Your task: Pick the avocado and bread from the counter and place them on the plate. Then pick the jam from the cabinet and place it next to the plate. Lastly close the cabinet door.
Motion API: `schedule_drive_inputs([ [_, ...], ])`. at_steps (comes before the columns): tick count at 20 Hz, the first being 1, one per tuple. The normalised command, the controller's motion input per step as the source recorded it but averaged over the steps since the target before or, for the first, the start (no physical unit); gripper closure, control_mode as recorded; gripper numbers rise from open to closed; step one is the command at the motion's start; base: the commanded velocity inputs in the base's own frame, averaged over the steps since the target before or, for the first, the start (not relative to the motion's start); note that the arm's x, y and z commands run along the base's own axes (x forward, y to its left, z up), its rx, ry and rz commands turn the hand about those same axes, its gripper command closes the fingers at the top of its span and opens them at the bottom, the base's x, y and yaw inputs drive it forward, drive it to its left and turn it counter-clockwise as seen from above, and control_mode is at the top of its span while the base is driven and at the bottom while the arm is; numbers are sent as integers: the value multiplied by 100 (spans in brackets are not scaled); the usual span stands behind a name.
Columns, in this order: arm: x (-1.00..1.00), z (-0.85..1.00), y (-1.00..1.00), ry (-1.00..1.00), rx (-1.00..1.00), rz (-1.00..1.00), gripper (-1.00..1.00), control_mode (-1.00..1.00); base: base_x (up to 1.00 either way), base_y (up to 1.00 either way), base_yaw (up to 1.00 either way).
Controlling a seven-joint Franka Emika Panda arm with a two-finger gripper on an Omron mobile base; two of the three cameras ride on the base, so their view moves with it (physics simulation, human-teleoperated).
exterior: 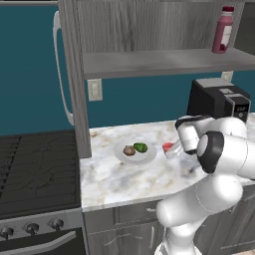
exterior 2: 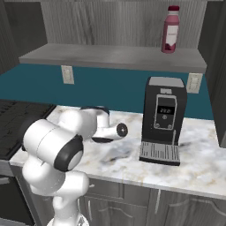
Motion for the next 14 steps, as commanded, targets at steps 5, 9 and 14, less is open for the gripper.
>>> schedule_drive_inputs([
  [5,0,-29,2,-1,0,0,100,-100,0,0,0],
  [9,0,-27,2,0,0,0,100,-100,0,0,0],
  [14,0,-25,6,0,0,0,100,-100,0,0,0],
])
